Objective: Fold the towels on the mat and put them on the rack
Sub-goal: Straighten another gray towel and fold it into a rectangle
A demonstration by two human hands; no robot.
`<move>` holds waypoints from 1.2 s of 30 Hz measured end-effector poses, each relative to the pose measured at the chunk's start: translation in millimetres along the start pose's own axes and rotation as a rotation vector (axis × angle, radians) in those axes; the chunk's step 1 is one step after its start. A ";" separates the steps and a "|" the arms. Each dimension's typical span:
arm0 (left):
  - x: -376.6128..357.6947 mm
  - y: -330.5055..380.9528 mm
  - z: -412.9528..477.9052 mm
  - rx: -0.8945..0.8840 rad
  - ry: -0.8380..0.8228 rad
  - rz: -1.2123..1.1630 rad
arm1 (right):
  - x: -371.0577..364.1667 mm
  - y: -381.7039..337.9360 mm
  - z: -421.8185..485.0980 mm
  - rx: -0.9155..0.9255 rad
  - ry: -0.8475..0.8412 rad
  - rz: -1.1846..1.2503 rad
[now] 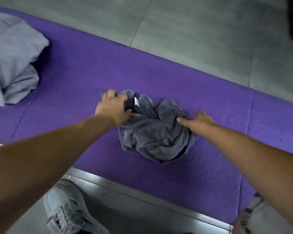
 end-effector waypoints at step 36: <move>36.7 57.5 -58.0 -0.025 -0.348 -1.392 | 19.0 -130.1 -93.6 0.626 -0.235 0.212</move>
Point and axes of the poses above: each hand's wrist, its own z-axis towards the middle knuckle, its own x-axis out of the back of the hand, y = z × x, the point moved 8 cm from there along z, towards the middle knuckle, and after that the axes turned 4 degrees about -x, right-handed, at the moved point
